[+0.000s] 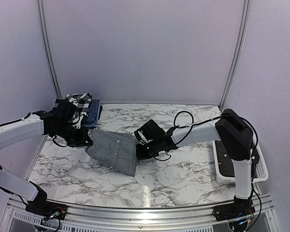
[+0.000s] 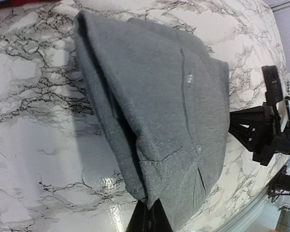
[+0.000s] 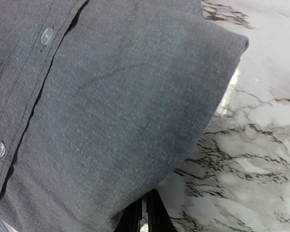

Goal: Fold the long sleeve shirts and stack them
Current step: Pick up the square-folded shirt from the center of the board, then turn over the square-folded shirt at the center of the board.

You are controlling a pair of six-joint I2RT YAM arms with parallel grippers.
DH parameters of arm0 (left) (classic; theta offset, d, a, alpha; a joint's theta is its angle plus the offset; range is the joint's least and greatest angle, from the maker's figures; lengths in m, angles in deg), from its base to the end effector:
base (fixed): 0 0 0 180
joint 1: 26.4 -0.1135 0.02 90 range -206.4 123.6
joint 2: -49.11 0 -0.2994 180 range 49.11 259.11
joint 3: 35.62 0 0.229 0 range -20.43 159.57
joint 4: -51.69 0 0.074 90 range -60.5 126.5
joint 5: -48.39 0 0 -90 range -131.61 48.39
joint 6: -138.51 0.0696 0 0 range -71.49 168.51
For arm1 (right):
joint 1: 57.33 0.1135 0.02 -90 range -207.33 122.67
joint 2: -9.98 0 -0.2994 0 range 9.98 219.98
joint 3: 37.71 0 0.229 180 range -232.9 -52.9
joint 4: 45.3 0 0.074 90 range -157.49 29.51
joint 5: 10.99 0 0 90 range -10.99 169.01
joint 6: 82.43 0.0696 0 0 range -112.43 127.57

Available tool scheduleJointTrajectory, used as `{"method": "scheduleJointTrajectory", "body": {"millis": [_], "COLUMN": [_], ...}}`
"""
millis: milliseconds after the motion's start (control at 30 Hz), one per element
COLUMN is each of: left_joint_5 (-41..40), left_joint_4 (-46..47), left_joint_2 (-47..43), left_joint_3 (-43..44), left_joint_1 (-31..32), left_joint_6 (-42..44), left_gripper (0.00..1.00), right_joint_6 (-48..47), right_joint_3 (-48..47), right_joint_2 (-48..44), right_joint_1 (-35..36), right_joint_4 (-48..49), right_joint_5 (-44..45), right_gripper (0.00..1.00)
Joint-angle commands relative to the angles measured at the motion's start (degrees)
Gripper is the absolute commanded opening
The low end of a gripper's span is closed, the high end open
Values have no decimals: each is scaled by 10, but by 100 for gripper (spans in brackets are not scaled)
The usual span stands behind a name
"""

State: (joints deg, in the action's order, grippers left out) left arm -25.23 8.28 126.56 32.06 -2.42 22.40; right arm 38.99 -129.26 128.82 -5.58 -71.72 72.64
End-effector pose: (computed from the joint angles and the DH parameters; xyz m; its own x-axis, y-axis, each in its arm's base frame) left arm 0.2341 -0.1256 0.2542 -0.8963 -0.0634 -0.4388 0.1669 0.8687 -0.4665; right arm 0.2742 0.3603 0.1554 -0.8539 -0.2463 -0.4585 -0.4406 0.8110 0.3849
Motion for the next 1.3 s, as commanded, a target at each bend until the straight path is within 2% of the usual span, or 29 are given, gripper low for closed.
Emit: {"method": "scheduleJointTrajectory", "body": {"millis": [0,133,233,300,367,467,533,667,700,733,767,800,833,867,900,933,967,1033,1100,1167,1267], "left_joint_5": [8,20,57,89,106,118,111,94,81,63,41,19,-4,-23,-43,-58,-68,-110,-148,-180,-197], "left_joint_4": [-26,-54,-62,-63,-68,-85,-98,-111,-117,-125,-128,-128,-127,-127,-126,-118,-106,-87,-71,-56,-27], "left_joint_2": [-31,-23,-5,18,50,126,188,341,384,423,460,488,508,525,534,535,530,502,463,406,321], "left_joint_3": [72,155,216,258,300,339,367,476,517,567,611,652,690,722,750,764,767,752,707,622,474], "left_joint_1": [-3,-3,-2,5,24,68,107,158,173,185,196,205,212,217,219,221,221,220,216,204,170], "left_joint_6": [27,59,76,86,97,116,126,116,110,99,84,68,50,34,20,10,3,-6,-14,-40,-80], "left_gripper": [0,0,0,0,0,0,0,0,2,13,20,22,30,43,47,48,51,65,68,70,68], "right_joint_6": [0,-1,0,5,10,30,43,47,46,45,43,39,36,30,22,14,6,-9,-18,-25,-33], "right_joint_3": [-66,-161,-253,-272,-219,-32,82,220,237,250,258,265,266,264,257,249,240,217,190,169,146], "right_joint_2": [53,123,182,201,174,40,-43,-184,-210,-233,-249,-262,-267,-268,-266,-262,-256,-228,-200,-178,-153], "right_joint_1": [24,48,61,61,51,8,-29,-75,-82,-87,-92,-97,-103,-109,-114,-120,-123,-130,-137,-139,-138], "right_joint_4": [-14,-37,-56,-57,-26,86,140,150,144,138,135,133,128,123,118,115,115,107,93,87,71], "right_joint_5": [-5,-11,-27,-48,-54,-63,-63,-34,-27,-20,-13,-8,-5,-5,-6,-6,-5,-5,-9,-2,16], "right_gripper": [7,8,10,11,15,29,34,41,44,46,48,49,50,51,53,55,57,61,62,62,62]}}
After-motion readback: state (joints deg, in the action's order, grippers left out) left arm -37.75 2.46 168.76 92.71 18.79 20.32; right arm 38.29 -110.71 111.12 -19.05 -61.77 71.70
